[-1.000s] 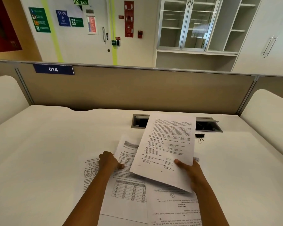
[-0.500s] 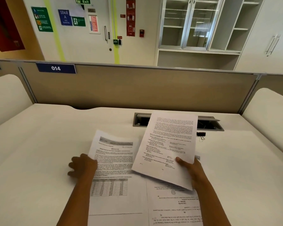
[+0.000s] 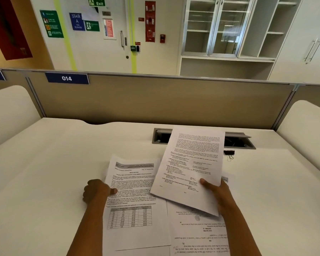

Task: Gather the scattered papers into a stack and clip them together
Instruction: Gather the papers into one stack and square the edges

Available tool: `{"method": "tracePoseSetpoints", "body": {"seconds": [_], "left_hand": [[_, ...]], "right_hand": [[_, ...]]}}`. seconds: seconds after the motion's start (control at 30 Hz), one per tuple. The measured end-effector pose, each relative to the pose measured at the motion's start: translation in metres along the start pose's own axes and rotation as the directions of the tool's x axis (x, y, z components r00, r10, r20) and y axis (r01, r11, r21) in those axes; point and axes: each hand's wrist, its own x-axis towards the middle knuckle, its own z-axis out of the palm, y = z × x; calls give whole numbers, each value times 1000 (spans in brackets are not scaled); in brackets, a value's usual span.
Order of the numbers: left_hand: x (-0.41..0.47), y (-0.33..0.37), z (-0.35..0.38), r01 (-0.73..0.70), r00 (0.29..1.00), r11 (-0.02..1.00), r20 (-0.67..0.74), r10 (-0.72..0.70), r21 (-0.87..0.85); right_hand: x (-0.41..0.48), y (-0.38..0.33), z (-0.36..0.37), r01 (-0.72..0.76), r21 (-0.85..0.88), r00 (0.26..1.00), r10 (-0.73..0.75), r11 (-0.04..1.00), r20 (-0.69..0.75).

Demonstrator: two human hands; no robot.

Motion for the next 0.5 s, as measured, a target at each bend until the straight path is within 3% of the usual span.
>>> {"method": "tracePoseSetpoints", "body": {"seconds": [0.13,0.37,0.5], "left_hand": [[-4,-3,-1,-18,1000,997,-2,19,78],[-13,-1,0,-111,985,968,155,76,224],[-16,6,1,-110,983,986,163,89,125]], "right_hand": [[0,-1,0,0,-10,1000,1,1000,4],[0,-2,1,-7,23,1000,7,1000,-2],[-2,-3,1,-5,38,1000,4,999,15]]}}
